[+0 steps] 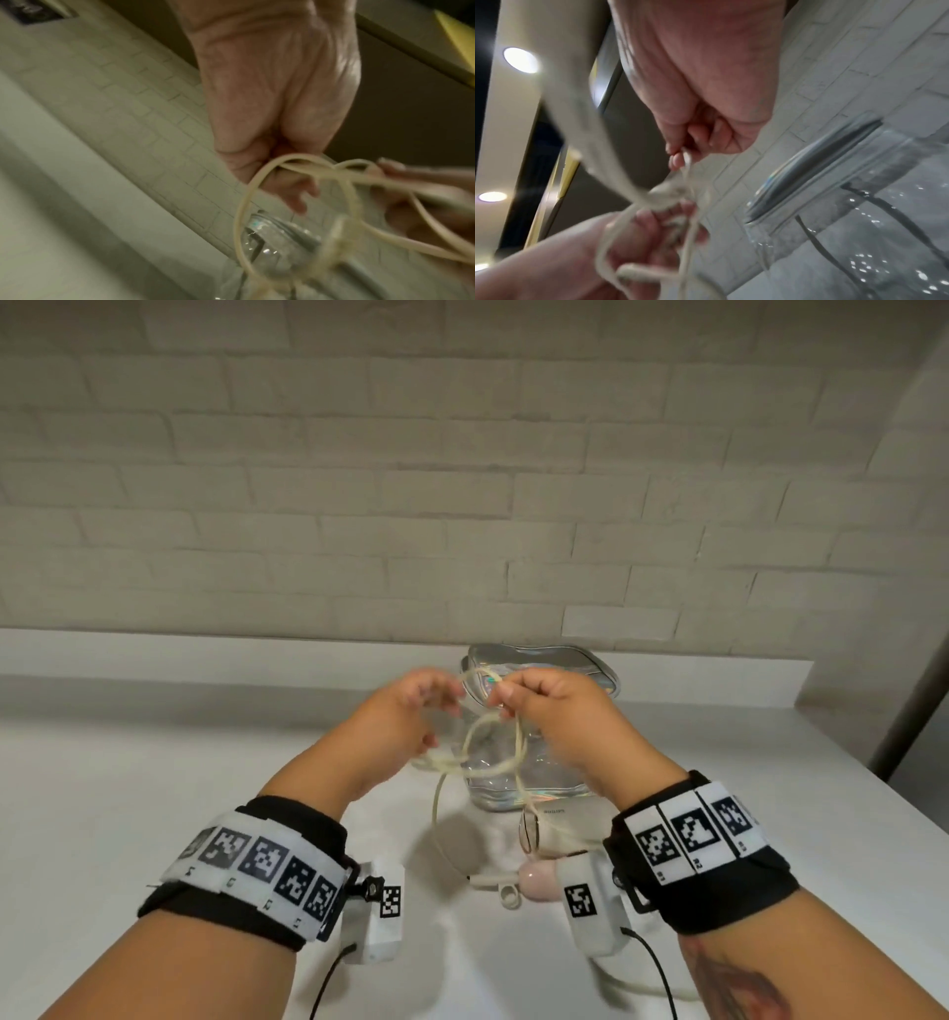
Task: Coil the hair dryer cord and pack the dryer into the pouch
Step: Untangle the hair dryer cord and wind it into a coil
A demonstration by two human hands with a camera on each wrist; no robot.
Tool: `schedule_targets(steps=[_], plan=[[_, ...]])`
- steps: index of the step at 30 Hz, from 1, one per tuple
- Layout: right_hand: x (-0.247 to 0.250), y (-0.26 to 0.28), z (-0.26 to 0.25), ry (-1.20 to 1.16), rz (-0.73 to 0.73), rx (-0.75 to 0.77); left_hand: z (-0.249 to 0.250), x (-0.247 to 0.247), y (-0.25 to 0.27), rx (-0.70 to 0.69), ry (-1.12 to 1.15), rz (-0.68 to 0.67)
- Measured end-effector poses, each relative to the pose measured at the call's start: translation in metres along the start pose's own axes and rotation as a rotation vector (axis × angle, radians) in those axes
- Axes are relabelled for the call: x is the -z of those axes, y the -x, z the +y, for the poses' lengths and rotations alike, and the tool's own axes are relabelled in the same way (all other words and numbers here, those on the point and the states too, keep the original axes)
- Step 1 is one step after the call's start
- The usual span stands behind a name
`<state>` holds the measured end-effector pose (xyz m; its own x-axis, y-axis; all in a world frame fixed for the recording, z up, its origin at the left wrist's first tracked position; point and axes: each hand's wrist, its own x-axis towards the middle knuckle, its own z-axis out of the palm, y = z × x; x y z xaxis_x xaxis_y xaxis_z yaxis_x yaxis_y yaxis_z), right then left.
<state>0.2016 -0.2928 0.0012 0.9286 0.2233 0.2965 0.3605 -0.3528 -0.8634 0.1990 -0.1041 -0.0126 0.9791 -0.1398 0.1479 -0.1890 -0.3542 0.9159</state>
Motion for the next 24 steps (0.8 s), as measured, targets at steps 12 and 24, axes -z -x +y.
schedule_targets(steps=[12,24], plan=[[0.002,0.002,-0.005,0.008,-0.158,0.1,0.031,-0.014,0.001,-0.302,-0.483,-0.089],[0.016,0.021,0.021,0.585,-0.364,-0.033,0.011,0.038,-0.009,-0.197,0.413,0.655]])
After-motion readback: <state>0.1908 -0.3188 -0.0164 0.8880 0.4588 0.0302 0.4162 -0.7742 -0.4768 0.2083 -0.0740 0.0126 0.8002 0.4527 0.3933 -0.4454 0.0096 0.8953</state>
